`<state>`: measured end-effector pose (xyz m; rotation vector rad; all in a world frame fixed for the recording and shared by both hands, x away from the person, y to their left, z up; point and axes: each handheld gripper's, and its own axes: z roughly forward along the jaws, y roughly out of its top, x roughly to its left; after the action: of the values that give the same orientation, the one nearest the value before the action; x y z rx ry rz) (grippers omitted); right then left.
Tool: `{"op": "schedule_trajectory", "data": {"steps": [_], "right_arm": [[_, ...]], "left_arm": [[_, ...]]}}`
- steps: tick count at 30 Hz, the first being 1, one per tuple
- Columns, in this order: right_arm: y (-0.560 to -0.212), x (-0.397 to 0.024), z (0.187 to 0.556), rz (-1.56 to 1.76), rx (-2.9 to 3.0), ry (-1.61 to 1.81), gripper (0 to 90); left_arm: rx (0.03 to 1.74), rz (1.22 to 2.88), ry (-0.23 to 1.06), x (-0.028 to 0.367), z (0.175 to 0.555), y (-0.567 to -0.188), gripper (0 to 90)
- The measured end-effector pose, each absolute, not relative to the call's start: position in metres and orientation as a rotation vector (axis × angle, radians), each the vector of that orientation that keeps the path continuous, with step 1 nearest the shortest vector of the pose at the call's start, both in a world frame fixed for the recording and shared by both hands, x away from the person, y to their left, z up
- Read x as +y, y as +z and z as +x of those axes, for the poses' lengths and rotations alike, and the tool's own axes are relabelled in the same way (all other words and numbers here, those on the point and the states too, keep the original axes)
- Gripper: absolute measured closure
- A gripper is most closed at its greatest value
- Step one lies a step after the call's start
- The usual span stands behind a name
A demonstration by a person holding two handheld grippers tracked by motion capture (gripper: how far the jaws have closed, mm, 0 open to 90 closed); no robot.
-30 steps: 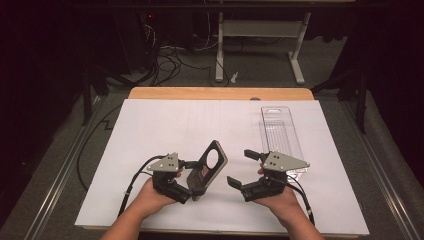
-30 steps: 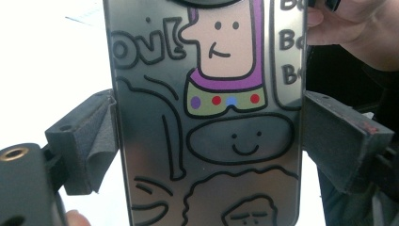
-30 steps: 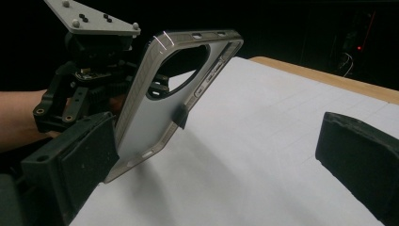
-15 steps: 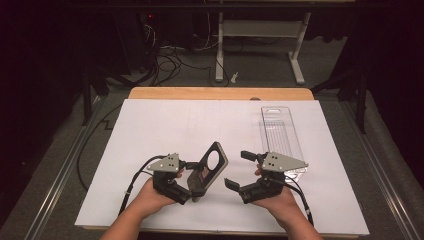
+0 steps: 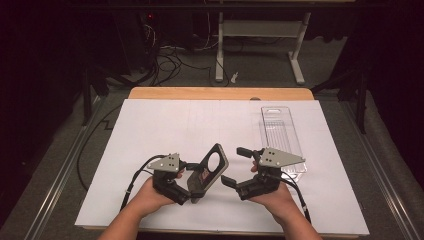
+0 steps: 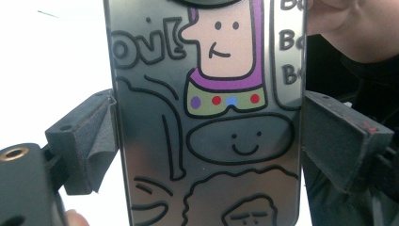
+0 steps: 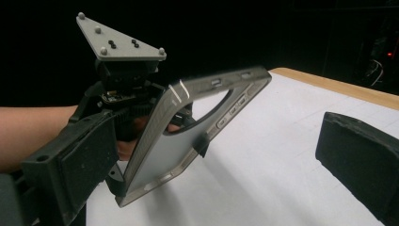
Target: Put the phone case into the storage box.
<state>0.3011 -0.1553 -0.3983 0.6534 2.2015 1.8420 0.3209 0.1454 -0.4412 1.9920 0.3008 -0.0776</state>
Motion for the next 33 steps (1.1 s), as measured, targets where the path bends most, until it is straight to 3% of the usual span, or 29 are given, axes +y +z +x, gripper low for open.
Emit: {"op": "schedule_trajectory", "data": {"steps": [33], "right_arm": [[-0.397, -0.153, 0.306, 0.556, 2.252, 1.956, 0.0]], "left_arm": [[0.215, 1.982, -0.162, 0.148, 0.318, -0.439, 12.6]]}}
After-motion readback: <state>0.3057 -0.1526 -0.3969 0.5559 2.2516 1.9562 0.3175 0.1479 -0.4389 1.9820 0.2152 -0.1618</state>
